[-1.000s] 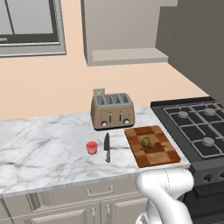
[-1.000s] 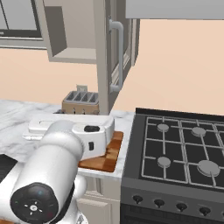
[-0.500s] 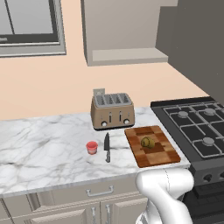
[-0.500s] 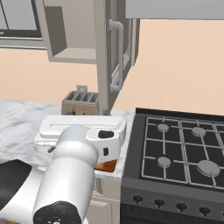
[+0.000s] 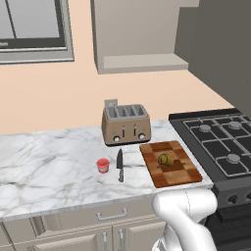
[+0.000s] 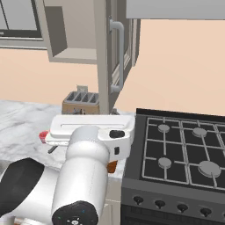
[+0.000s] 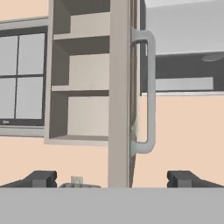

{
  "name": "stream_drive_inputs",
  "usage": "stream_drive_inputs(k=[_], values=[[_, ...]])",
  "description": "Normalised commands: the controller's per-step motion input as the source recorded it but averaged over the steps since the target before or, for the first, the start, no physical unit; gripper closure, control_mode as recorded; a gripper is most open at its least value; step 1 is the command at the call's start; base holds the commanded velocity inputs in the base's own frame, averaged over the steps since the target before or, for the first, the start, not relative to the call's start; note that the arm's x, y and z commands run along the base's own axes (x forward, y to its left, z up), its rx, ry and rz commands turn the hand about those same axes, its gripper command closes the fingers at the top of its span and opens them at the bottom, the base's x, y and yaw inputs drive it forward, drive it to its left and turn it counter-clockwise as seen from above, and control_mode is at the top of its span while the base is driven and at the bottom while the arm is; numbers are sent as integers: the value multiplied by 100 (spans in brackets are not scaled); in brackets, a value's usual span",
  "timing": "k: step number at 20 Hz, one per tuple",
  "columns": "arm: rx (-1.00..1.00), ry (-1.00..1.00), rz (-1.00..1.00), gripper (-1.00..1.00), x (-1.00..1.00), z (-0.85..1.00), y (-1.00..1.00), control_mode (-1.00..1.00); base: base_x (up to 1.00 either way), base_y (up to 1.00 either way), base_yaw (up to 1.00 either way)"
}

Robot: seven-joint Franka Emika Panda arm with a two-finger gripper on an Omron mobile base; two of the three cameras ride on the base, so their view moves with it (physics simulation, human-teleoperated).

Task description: Pick the bread, place it on the cutting board, pick the jam, place it on the counter, and close the cabinet.

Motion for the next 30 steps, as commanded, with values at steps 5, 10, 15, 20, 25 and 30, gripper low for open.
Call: stream_drive_inputs(k=[5,10,15,20,25,30], values=[[0,0,5,-100,18,0,-12,-100,0,0,0],[0,0,6,-100,12,0,-14,-100,0,0,0],[0,0,6,-100,10,0,-10,-100,0,0,0],[0,0,7,-100,10,0,-11,-100,0,0,0],[0,0,7,-100,12,0,-13,-100,0,0,0],[0,0,8,-100,17,0,-9,-100,0,0,0]])
